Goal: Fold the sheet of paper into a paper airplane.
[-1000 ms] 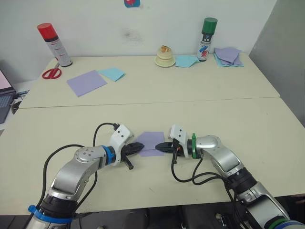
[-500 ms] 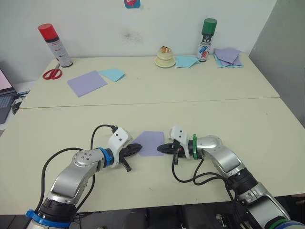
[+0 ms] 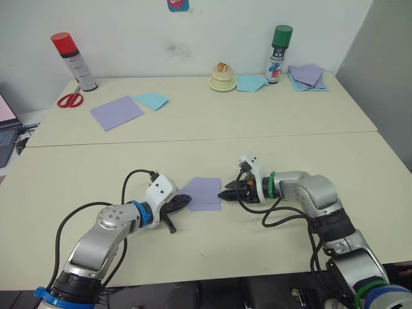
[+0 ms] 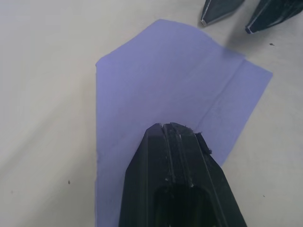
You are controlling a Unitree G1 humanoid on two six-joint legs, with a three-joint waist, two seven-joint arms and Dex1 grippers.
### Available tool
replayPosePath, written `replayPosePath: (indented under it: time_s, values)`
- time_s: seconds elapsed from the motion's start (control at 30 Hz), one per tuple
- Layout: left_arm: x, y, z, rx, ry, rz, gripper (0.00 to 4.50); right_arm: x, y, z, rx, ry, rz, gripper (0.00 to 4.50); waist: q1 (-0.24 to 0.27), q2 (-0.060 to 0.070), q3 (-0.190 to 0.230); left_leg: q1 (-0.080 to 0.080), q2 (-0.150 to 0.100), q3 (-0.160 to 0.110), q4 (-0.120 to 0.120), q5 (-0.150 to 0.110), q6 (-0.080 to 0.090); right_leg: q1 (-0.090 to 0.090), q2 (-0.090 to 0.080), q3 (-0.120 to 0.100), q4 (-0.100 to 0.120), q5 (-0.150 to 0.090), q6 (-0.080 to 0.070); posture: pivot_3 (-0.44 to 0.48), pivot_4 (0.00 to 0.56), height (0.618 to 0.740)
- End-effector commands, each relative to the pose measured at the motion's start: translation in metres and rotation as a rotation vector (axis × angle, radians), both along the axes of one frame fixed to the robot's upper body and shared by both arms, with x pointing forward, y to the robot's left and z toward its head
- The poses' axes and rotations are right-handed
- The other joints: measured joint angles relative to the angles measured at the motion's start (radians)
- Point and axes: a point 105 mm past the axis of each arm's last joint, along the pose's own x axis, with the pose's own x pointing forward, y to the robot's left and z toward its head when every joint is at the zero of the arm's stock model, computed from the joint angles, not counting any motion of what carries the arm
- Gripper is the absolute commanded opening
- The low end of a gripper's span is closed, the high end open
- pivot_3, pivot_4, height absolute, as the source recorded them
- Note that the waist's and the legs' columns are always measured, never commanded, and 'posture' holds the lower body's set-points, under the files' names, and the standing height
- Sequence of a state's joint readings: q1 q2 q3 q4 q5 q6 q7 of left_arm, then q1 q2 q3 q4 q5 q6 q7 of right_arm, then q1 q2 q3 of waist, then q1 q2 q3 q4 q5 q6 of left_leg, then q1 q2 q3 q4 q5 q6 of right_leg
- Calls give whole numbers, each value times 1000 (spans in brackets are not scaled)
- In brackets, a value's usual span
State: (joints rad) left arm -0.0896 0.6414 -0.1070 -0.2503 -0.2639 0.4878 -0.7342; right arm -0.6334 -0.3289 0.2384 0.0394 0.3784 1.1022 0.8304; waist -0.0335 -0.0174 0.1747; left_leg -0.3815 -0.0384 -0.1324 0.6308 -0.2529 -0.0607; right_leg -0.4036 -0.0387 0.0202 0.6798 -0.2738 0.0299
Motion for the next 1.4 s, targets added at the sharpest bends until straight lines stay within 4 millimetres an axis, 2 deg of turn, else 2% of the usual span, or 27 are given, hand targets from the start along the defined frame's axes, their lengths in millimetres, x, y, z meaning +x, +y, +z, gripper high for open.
replayPosePath:
  time_s: [0.03,0.13,0.3,0.5,0.67,0.77,0.97,1.1,1.23,1.4]
  values:
    - [-10,5,-19,41,75,0,0,-6,6,2,0,40,11,2753,0,0,-1,0,0,0,0,0,0,0,0,0,0,0,0,0,150,740]
    - [-11,4,-19,43,73,0,0,-8,19,-2,51,124,-15,2753,-2,0,-5,0,0,0,0,0,0,0,0,0,0,0,0,0,150,740]
    - [-11,3,-20,45,68,7,0,2,30,-4,117,172,-87,2753,-10,2,-12,2,1,1,0,0,0,0,1,0,1,0,0,0,150,740]
    - [-14,5,-20,46,75,5,0,18,41,6,227,115,-105,2753,-19,2,-15,3,0,1,0,0,0,2,3,0,1,0,0,0,150,740]
    - [-14,6,-21,54,79,1,0,21,49,7,288,64,-49,2753,-23,3,-15,2,0,1,-1,0,0,2,3,0,1,0,0,0,150,740]
    - [-12,7,-20,57,76,0,0,23,51,10,297,-26,-7,2152,-23,3,-14,2,0,1,-1,0,0,1,3,0,1,0,0,0,150,740]
    - [-15,11,-22,60,101,14,0,18,51,23,328,-159,91,21,-23,3,-14,2,0,0,-1,0,0,1,3,0,1,0,0,0,150,740]
    - [-19,20,-24,62,132,38,0,2,50,30,351,-261,232,21,-23,3,-14,2,0,0,-1,0,0,1,3,0,1,0,0,0,150,740]
    - [-18,36,-24,69,142,94,0,-11,49,27,305,-443,368,21,-23,3,-14,2,1,0,-1,0,0,1,3,0,0,0,0,0,150,740]
    - [-18,48,-25,102,146,120,0,-23,51,22,286,-582,476,21,-23,3,-14,3,2,0,-1,0,0,1,3,0,1,0,0,0,150,740]
